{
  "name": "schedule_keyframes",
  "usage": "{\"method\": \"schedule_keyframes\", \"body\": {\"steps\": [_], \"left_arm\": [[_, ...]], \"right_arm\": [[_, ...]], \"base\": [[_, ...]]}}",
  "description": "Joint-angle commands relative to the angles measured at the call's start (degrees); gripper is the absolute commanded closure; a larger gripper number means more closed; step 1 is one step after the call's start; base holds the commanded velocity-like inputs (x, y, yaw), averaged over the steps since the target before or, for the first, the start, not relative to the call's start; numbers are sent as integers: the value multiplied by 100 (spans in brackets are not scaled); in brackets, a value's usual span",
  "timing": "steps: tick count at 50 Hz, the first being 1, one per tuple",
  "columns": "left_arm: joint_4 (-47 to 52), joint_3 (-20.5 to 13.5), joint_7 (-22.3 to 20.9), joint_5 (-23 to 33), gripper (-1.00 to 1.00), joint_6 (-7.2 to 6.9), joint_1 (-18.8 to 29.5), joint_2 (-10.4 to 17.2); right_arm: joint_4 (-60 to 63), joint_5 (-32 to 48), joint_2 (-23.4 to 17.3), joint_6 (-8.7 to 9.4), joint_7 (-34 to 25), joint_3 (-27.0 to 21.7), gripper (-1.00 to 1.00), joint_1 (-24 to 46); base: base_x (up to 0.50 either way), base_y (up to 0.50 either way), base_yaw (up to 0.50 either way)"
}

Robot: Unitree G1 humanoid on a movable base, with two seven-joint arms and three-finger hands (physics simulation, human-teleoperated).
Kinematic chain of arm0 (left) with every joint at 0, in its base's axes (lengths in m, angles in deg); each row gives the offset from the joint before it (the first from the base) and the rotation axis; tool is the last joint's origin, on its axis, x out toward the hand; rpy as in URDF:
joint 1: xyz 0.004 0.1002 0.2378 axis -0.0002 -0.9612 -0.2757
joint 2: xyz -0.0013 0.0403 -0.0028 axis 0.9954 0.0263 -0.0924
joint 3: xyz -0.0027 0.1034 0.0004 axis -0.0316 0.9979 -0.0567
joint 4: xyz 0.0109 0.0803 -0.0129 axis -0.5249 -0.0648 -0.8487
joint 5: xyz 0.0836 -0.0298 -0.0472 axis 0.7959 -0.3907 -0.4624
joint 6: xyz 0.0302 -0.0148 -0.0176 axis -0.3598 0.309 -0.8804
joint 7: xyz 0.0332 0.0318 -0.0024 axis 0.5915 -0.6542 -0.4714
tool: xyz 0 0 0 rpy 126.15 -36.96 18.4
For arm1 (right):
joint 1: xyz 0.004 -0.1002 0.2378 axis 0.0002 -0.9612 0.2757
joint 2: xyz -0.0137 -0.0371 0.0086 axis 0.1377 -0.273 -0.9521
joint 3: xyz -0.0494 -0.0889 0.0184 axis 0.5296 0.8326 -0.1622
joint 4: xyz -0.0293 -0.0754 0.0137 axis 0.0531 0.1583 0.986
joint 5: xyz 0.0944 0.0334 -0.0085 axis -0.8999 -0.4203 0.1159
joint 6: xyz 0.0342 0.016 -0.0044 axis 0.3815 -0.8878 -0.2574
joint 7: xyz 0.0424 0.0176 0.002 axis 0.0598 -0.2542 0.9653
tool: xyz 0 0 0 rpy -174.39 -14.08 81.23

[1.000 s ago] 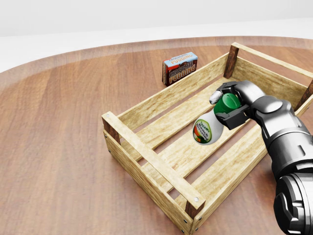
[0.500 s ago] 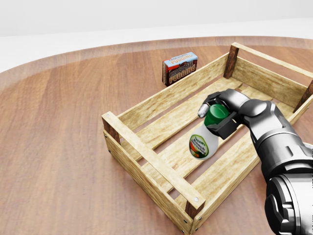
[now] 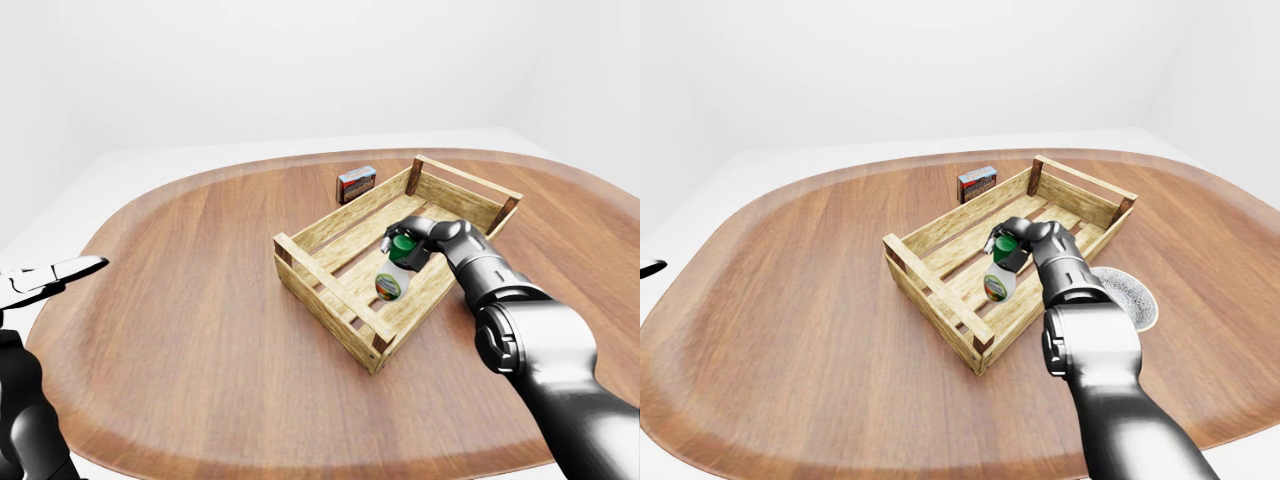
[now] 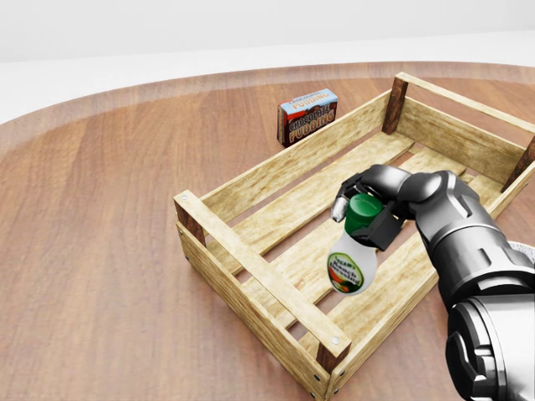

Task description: Pick up the salad dressing and put it in the tray.

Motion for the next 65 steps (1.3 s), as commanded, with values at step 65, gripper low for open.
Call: {"method": "schedule_keyframes", "body": {"steps": [65], "left_arm": [[-49,46,-58,44,-100,0,-25,-51]], "right_arm": [[126,-926,131,0,119,-325,100,396]], "base": [[0,0,0]]}}
